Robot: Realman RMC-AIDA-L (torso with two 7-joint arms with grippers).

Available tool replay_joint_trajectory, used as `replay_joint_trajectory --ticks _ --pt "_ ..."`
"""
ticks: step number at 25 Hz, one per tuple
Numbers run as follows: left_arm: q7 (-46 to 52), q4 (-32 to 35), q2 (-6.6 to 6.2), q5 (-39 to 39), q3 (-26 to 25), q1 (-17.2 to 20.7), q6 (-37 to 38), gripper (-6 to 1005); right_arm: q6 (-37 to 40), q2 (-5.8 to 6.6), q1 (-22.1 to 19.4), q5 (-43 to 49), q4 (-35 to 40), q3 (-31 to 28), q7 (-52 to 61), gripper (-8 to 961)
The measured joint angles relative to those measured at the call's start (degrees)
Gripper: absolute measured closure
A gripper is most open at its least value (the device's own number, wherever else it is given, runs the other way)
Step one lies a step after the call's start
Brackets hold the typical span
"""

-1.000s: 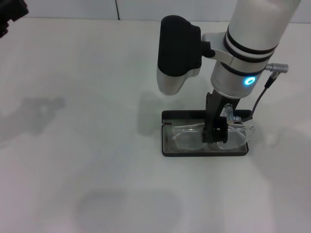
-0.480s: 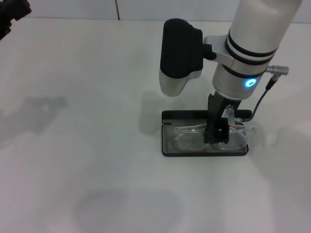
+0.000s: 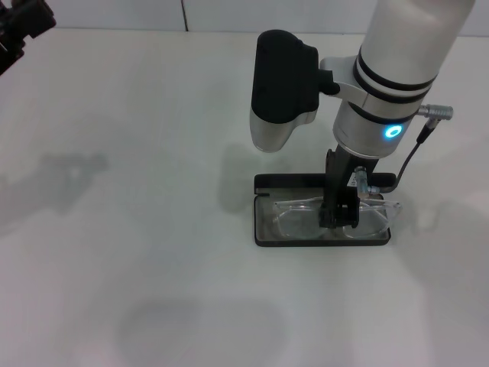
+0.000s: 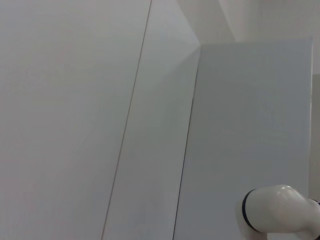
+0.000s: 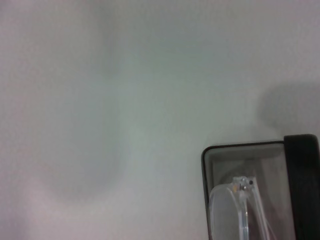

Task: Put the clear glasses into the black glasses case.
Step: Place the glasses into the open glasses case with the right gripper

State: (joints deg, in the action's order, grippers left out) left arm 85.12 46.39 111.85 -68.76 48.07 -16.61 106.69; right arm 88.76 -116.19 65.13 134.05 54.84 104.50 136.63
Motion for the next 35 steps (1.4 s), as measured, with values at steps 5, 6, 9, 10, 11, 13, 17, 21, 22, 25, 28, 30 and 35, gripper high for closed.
replay_joint_trajectory --ticks 5,6,9,10,11,13,17,21,22,25,28,30,35 --pt "0.0 0.0 0.04 0.0 0.0 0.0 0.0 887 -0.3 0.00 0.0 0.0 0.0 0.0 0.4 825" --pt "0.0 0.0 0.04 0.0 0.0 0.0 0.0 887 -0.3 0.00 0.0 0.0 0.0 0.0 0.5 824" --pt "0.0 0.0 0.05 -0.1 0.0 0.2 0.0 887 -0.3 0.00 0.0 0.0 0.0 0.2 0.5 822" --pt "-0.1 0.0 0.07 -0.1 0.0 0.2 0.0 888 -0.3 0.00 0.0 0.0 0.0 0.3 0.6 821" --pt "0.0 0.0 0.09 -0.1 0.0 0.2 0.0 888 -0.3 0.00 0.0 0.0 0.0 0.5 0.6 821" --pt "-0.1 0.0 0.13 -0.1 0.0 0.3 0.1 888 -0.3 0.00 0.0 0.0 0.0 0.7 0.6 819" --pt "-0.1 0.0 0.23 -0.1 0.0 0.3 0.1 888 -0.3 0.00 0.0 0.0 0.0 0.7 0.7 817" --pt "-0.1 0.0 0.23 -0.1 0.0 0.3 0.1 888 -0.4 0.00 0.0 0.2 0.0 0.7 0.8 814" --pt "0.0 0.0 0.23 -0.1 0.0 0.3 0.1 888 -0.4 0.00 0.0 0.2 0.0 0.7 0.8 814" --pt "0.0 0.0 0.22 -0.1 0.0 0.2 0.1 888 -0.4 0.00 0.0 0.3 0.0 0.7 0.8 814" --pt "0.0 0.0 0.21 -0.1 0.0 0.1 0.1 888 -0.4 0.00 0.0 0.4 0.2 0.7 0.8 814" --pt "0.0 0.0 0.21 -0.1 0.0 0.1 0.1 888 -0.4 0.00 0.0 0.5 0.2 0.7 0.8 815" --pt "0.0 0.0 0.21 -0.1 0.0 0.0 0.1 887 -0.4 0.00 0.0 0.6 0.3 0.7 0.9 815"
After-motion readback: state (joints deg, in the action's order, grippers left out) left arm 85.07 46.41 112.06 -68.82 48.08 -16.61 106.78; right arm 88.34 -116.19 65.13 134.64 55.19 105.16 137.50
